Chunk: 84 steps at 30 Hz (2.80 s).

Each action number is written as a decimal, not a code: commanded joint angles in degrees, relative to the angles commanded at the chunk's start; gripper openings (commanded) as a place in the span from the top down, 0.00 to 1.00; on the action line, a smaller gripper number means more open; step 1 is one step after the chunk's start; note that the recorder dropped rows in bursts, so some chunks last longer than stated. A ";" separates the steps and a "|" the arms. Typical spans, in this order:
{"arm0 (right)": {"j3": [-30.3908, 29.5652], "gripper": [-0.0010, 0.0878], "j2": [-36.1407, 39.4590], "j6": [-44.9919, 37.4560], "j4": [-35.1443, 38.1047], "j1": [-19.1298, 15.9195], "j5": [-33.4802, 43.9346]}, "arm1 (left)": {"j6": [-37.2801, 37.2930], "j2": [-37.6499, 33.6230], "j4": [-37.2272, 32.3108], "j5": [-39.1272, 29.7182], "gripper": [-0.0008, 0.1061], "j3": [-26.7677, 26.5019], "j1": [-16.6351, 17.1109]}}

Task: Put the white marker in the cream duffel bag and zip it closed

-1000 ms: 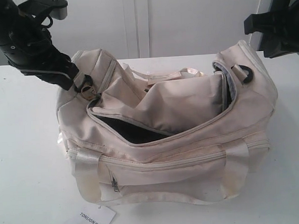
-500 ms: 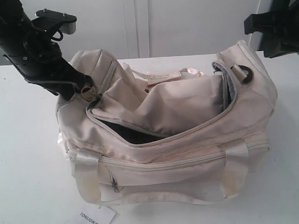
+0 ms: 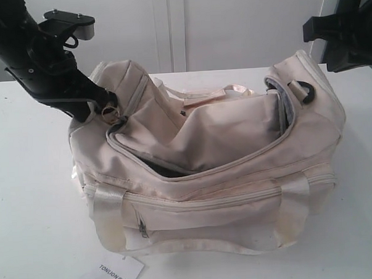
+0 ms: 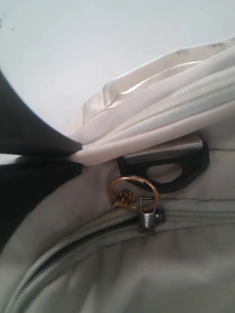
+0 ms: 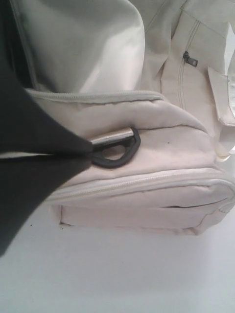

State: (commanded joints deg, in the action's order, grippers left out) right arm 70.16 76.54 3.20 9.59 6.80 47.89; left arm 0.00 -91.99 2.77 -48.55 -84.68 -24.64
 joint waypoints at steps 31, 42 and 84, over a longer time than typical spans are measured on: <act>-1.55 0.99 0.20 -23.82 22.43 5.66 -1.93 | -13.14 0.65 29.38 -2.44 0.99 0.00 8.66; -1.44 0.99 6.34 -26.98 29.61 14.87 -10.22 | -14.92 0.65 31.31 -2.54 0.99 0.00 8.66; 9.14 0.50 26.24 -25.24 40.13 27.44 -24.06 | -16.94 0.55 33.61 -3.40 0.99 0.00 8.66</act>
State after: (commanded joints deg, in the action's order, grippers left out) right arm 79.30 102.79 -22.05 49.72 34.24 23.84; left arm -16.94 -91.44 36.38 -51.95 -84.68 -15.98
